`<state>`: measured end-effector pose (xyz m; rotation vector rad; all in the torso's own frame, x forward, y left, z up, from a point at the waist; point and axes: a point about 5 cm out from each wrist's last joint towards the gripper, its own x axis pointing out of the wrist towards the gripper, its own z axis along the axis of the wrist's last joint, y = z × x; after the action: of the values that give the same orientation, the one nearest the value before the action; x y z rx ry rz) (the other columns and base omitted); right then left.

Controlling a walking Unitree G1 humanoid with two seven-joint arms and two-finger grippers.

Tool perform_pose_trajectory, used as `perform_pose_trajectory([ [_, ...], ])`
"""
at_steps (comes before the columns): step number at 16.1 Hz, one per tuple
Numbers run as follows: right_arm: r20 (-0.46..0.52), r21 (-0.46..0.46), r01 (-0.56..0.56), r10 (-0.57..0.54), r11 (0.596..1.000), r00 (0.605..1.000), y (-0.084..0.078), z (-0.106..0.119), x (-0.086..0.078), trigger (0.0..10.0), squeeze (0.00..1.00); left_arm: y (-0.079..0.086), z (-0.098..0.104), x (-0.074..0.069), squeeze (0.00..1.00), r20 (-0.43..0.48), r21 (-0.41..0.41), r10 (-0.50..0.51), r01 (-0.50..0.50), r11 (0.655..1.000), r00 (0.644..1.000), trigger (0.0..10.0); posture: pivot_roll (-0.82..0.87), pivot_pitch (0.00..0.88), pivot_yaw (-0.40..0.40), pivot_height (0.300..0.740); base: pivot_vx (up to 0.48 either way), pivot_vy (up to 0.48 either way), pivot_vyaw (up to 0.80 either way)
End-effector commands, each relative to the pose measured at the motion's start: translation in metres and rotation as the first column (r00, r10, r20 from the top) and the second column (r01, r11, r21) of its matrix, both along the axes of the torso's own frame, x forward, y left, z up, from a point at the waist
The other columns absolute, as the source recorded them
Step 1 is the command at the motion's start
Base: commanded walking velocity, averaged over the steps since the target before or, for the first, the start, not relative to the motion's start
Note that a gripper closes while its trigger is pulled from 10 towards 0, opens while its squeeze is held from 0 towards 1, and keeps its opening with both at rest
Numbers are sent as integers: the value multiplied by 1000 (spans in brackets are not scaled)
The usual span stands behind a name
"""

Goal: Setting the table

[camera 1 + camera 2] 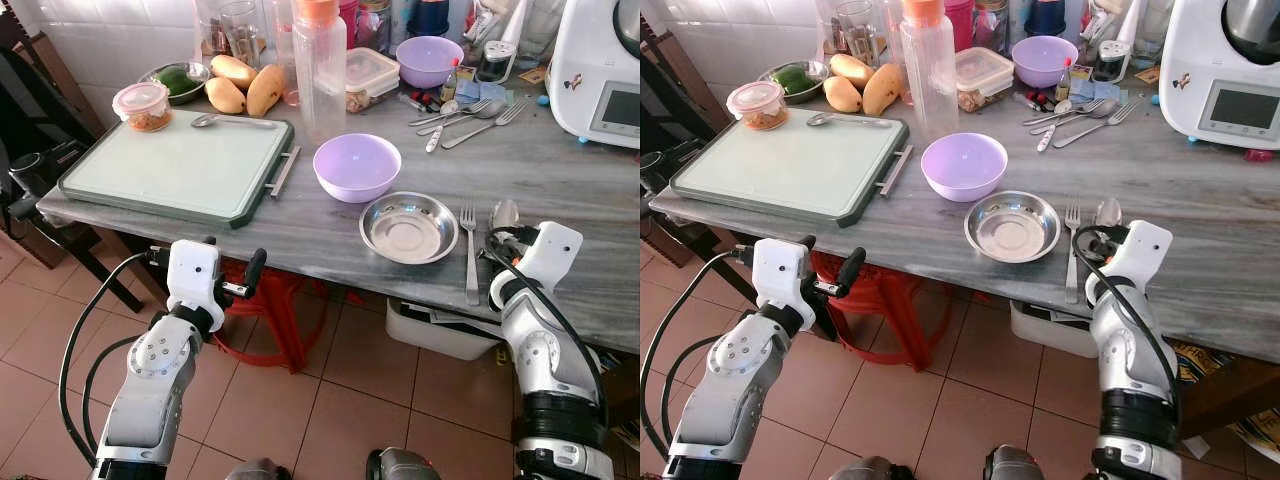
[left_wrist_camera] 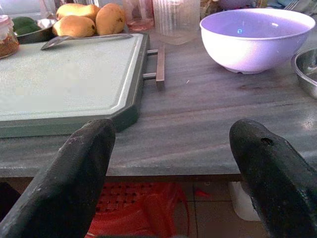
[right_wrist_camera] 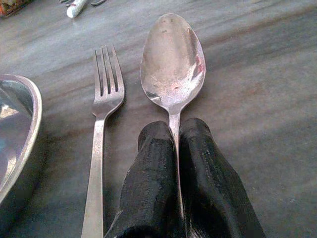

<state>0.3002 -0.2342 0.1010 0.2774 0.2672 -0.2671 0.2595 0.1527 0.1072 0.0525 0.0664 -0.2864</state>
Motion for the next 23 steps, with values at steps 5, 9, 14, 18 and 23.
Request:
perform_pose_trajectory([
  [5,-80,29,-33,35,999,996,8,-18,2,10000,0,2,0,0,0,-1,11,2,-2,1000,1000,10000,36,53,99,740,0,0,0],
  [9,-92,28,-40,42,999,995,6,-21,-1,10000,1000,2,0,0,0,-4,12,4,-4,1000,1000,10000,33,55,100,740,0,0,0],
  [14,-91,38,-38,41,999,995,7,-22,-2,10000,1000,1,0,1,0,-4,14,1,-1,1000,1000,10000,33,53,101,740,0,0,0],
  [18,-83,27,-33,35,999,996,5,-19,-4,10000,1000,1,0,1,0,-2,14,4,-4,1000,1000,10000,32,52,98,740,0,0,0],
  [23,-36,-16,-34,33,999,999,5,-9,-10,10000,1000,0,-1,1,0,-1,11,3,-3,1000,1000,10000,24,48,96,740,0,0,0],
])
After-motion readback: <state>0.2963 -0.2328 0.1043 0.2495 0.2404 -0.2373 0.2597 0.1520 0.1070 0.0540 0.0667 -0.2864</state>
